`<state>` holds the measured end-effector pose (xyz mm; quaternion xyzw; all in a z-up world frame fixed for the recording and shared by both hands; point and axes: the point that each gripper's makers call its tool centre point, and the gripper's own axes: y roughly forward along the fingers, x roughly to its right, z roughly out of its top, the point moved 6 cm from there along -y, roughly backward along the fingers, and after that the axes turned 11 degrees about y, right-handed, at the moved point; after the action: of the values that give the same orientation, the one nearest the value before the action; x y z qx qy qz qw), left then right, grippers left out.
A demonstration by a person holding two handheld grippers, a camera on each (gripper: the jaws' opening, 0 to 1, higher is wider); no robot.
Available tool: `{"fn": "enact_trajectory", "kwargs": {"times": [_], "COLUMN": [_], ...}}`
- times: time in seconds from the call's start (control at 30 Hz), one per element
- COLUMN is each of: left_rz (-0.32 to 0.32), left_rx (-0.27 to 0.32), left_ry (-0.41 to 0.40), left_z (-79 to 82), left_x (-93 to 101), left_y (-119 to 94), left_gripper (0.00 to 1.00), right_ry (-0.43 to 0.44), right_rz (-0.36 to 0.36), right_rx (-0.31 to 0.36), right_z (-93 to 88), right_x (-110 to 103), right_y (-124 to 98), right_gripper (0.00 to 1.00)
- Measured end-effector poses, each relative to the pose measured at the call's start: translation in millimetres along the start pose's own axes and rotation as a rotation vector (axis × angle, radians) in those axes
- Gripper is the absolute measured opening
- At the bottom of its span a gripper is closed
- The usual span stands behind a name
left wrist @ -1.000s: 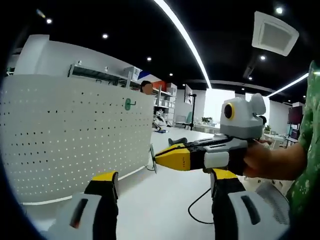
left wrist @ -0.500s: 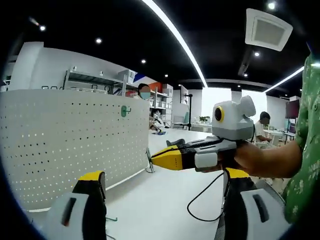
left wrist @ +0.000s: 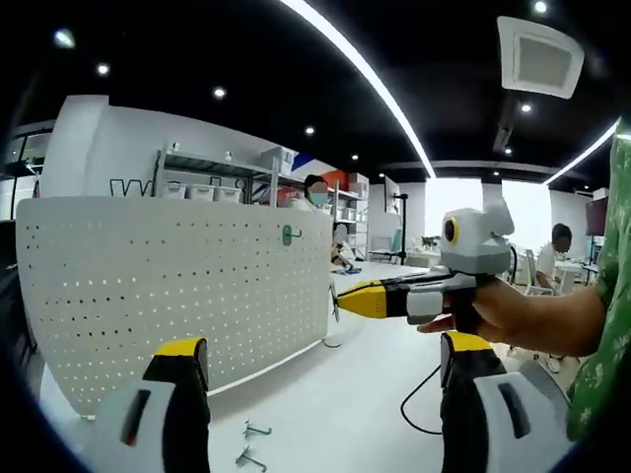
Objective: Insert the hook assembly into the mounting plate slot until the hook locks in place.
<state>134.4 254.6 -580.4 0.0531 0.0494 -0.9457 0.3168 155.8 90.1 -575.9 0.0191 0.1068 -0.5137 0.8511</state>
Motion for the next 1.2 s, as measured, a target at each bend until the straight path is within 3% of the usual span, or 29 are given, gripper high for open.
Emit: {"fn": "enact_trajectory", "kwargs": {"times": [0.37,0.7,0.87,1.2], "left_rz": [0.052,0.069,0.074,0.087], "left_rx": [-0.005,0.01,0.009,0.001], "left_ry": [0.014,0.011,0.007,-0.011], "left_z": [5.9,7.9,5.9,0.0], "left_x": [-31.1,-52.0,-57.2,-66.5], "left_y": [-27,-33,-34,-33], "left_gripper": [0.99,0.98,0.97,0.97], "right_ry": [-0.025,-0.089,-0.109,-0.124], "right_rz": [-0.078,-0.178,-0.218,-0.27], "right_rx": [0.093,0.168,0.187,0.201], "right_z": [40.9,86.2,98.8,107.2], "right_x": [18,49,65,87], "right_y": [17,40,52,74], "right_gripper": [0.01,0.01,0.01,0.01]}}
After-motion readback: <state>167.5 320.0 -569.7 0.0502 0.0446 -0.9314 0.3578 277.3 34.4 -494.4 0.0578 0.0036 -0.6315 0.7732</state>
